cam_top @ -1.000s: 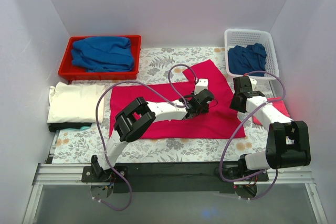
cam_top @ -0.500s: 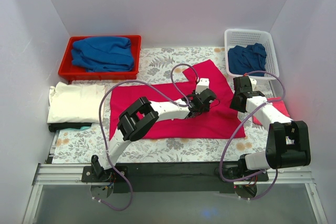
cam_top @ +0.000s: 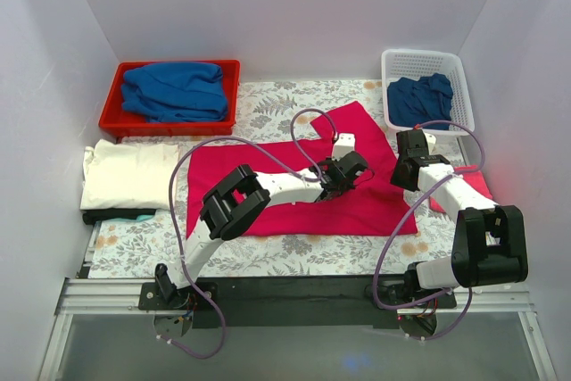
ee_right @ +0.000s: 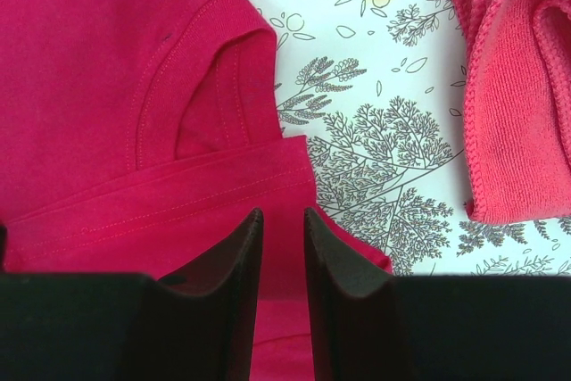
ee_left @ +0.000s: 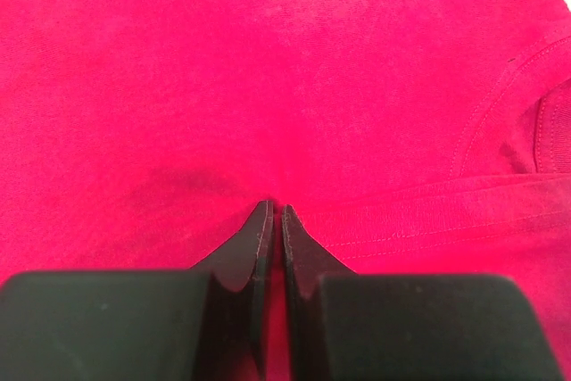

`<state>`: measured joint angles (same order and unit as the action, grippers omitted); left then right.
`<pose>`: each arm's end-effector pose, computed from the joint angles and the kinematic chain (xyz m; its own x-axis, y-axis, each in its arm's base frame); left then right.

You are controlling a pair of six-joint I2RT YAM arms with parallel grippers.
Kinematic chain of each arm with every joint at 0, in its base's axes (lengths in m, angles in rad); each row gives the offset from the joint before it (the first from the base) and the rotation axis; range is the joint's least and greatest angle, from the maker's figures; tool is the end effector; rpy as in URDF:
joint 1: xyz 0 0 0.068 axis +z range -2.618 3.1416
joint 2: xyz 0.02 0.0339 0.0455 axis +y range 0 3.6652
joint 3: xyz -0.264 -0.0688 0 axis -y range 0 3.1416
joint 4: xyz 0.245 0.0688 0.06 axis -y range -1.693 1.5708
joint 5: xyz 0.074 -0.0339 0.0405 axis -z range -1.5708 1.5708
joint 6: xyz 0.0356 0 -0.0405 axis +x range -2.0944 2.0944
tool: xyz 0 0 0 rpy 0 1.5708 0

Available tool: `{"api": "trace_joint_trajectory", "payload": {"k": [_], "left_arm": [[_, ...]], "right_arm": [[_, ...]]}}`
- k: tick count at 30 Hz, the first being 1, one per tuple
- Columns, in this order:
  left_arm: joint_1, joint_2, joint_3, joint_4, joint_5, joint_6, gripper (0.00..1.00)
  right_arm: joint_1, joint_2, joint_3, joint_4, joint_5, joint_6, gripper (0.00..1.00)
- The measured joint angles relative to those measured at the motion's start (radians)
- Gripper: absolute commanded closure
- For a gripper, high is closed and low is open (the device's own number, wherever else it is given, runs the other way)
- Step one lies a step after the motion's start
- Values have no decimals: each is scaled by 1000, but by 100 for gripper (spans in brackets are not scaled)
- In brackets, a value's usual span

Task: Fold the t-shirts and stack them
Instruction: Fold the flattened tshirt in 1/3 of the way

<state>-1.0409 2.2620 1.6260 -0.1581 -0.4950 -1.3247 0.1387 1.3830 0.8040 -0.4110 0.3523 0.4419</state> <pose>0.2647 -0.4184 0.1445 -0.6610 -0.5601 -0.4994 -0.2057 0.7752 -0.5973 0.2667 0.0248 0.1992 -0.7238 0.3042 -0.6193 0.4063 0.9134 -0.0261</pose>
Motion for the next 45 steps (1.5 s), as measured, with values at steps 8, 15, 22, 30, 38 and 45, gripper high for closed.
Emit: {"api": "trace_joint_trajectory", "payload": {"k": [8,15,22,30,38,45], "left_arm": [[0,-37,-39,-18,-10,-15,100],[0,-93,-63,-23,-9,-18,99],[0,-120,-69,-18,-6,-18,100],[0,-120,-78,-14,-4,-10,79],[0,-120,-89,-13,-1,-12,99],[0,-120,-89,-13,2,-4,92]], "right_arm": [[0,0,0,2,-5,0,71],[0,0,0,2,-15,0,72],[0,0,0,2,-15,1,72],[0,0,0,2,-15,0,72],[0,0,0,2,-15,0,72],[0,-1,0,2,-15,0,72]]}}
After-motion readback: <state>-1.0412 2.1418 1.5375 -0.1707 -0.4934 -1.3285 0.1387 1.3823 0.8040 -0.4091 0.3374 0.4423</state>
